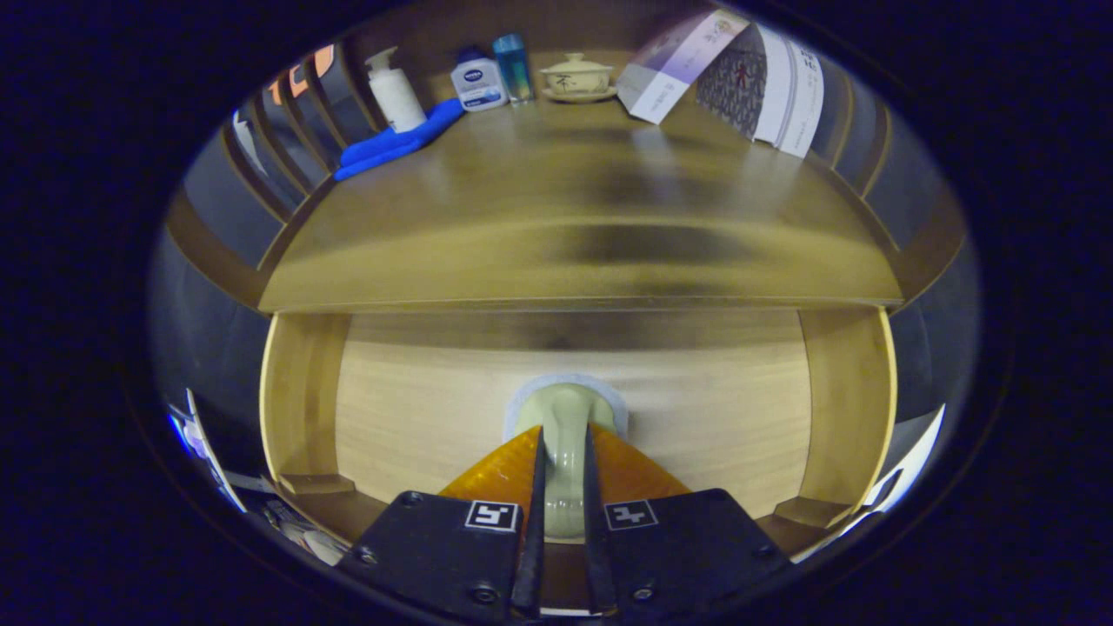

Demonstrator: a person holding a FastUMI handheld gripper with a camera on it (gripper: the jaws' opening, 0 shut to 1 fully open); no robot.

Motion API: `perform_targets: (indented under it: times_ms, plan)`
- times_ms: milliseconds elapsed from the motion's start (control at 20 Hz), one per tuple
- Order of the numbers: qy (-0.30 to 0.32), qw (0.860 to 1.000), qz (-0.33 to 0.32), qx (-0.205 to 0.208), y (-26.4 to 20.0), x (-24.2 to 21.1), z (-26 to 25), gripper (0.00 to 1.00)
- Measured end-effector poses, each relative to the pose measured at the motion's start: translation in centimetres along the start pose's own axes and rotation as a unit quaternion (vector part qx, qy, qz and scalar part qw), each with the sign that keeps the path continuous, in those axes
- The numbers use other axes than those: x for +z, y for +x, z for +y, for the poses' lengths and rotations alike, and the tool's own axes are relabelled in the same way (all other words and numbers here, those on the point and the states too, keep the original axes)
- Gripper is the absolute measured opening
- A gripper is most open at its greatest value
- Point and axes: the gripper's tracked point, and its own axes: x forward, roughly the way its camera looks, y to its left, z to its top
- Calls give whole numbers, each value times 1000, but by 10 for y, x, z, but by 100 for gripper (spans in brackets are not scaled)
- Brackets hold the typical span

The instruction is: Pull open the drawer, take out the items inside it, and place them on the countertop above the cabinet.

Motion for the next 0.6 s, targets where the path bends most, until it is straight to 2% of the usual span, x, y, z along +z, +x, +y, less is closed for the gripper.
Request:
perform_targets:
  times_ms: [300,600]
  plan:
    - [-9,999,-37,0,-41,23,1,23]
    - [-1,998,-65,2,-68,67,4,22]
